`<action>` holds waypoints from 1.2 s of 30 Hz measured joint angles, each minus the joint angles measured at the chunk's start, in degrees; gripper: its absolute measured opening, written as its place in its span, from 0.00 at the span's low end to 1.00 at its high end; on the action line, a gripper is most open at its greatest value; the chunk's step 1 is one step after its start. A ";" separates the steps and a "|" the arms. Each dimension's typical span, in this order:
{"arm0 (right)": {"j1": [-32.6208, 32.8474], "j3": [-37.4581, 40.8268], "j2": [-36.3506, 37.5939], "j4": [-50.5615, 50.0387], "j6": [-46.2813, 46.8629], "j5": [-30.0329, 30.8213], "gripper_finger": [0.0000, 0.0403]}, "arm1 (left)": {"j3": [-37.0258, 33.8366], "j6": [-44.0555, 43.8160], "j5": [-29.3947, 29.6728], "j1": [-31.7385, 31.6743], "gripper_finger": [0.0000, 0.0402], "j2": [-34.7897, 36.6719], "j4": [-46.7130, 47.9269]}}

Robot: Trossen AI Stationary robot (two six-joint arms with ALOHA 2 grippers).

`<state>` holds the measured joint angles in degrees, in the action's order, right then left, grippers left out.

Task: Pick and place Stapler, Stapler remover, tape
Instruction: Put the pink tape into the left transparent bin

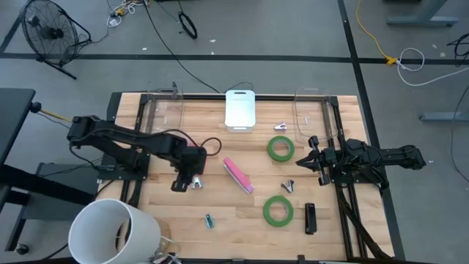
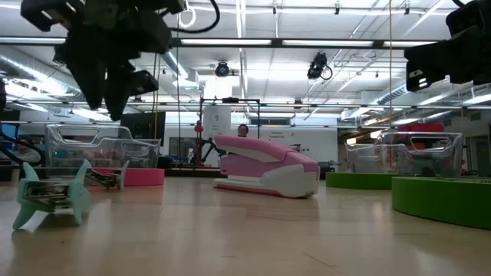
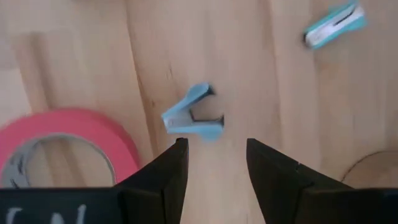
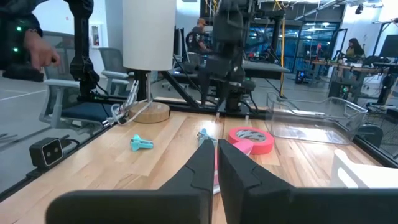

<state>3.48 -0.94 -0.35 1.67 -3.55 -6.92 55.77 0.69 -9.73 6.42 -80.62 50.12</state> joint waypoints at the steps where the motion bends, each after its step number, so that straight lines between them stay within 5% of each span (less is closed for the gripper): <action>1: -0.01 0.00 -0.01 -0.02 -0.01 0.00 0.05 | 0.00 -0.02 1.10 0.02 0.42 -0.60 0.34; 10: 0.00 0.01 -0.01 -0.02 0.00 0.00 0.05 | -0.04 -0.24 13.45 -0.15 0.42 -4.67 1.46; 22: 0.00 0.00 -0.01 -0.01 0.00 0.00 0.05 | -0.04 -0.79 13.58 -3.08 0.43 -4.48 2.43; 36: 0.00 0.00 -0.01 0.00 0.00 0.00 0.05 | -3.75 -1.30 12.88 -5.24 0.80 -4.52 3.23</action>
<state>3.48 -0.94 -0.36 1.67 -3.55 -6.92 52.02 -0.62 3.14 1.18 -85.14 53.35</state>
